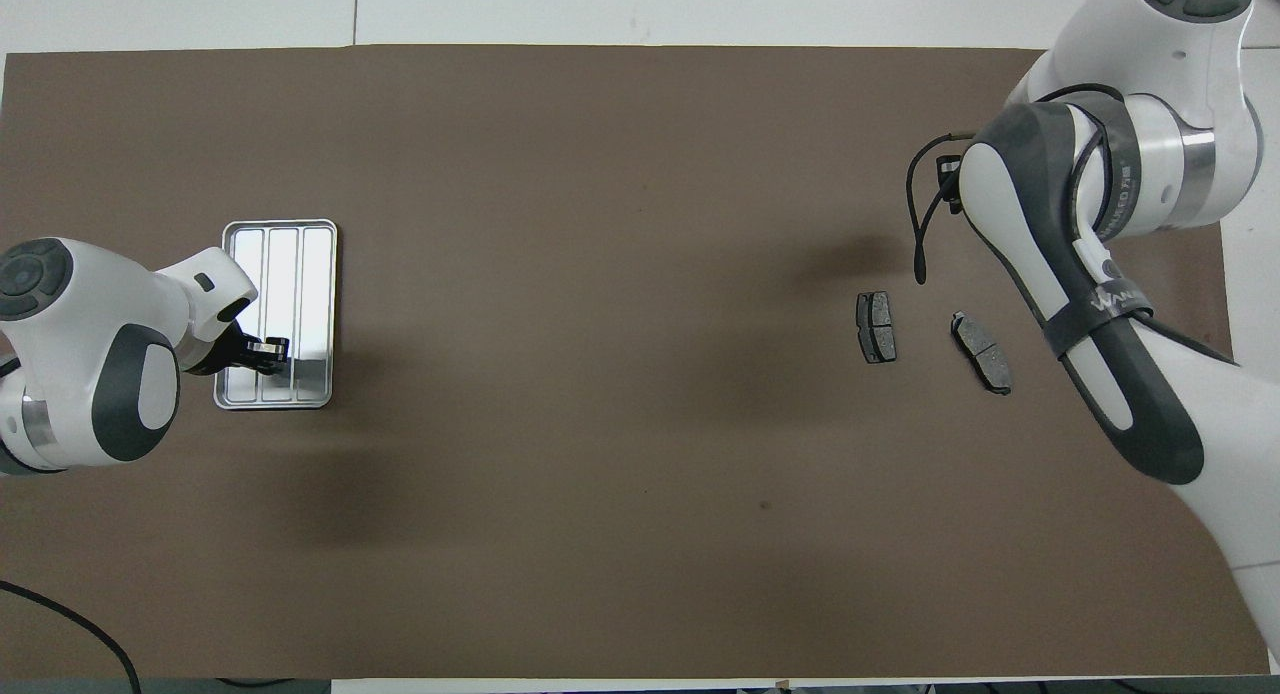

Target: Pick bearing gear from pile to tray

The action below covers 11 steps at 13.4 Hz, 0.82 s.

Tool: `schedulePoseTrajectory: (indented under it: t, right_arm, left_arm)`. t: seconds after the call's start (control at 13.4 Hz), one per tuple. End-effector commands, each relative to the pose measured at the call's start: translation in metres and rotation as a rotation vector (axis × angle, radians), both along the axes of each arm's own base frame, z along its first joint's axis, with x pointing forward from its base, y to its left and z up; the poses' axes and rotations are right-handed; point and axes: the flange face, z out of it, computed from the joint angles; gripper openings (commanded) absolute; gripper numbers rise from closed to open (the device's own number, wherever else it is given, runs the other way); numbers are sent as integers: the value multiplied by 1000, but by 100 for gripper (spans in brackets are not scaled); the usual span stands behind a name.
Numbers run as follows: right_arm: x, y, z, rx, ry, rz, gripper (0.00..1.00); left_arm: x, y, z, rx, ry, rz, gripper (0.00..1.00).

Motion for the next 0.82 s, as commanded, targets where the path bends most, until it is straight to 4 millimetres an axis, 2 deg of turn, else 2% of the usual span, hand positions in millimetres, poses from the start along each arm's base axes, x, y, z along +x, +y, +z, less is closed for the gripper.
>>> schedulePoseTrajectory:
  t: [0.0,0.07,0.15,0.3,0.37,0.45,0.52,0.75]
  right_arm:
    - [-30,77,67,-23,8,-47,0]
    - [-43,123,84,-4,15,-112,0]
    - [-54,161,90,15,12,-179,0]
    - [-74,231,92,55,-21,-355,0]
    - [-86,264,91,70,-35,-416,0]
    - [-97,295,83,80,-43,-465,0]
    - [-105,320,73,88,-56,-517,0]
    - [-121,369,15,102,-74,-598,0]
  left_arm:
    - [-15,0,2,-15,-32,39,16]
    - [-16,-2,0,-18,-39,43,16]
    - [-18,-2,-2,-18,-42,43,20]
    - [-17,-1,0,-19,-49,47,62]
    - [-14,0,2,-19,-50,50,73]
    - [-9,-2,8,-25,-62,55,83]
    - [-4,-4,14,-44,-73,74,88]
    - [15,-9,38,-86,-89,138,92]
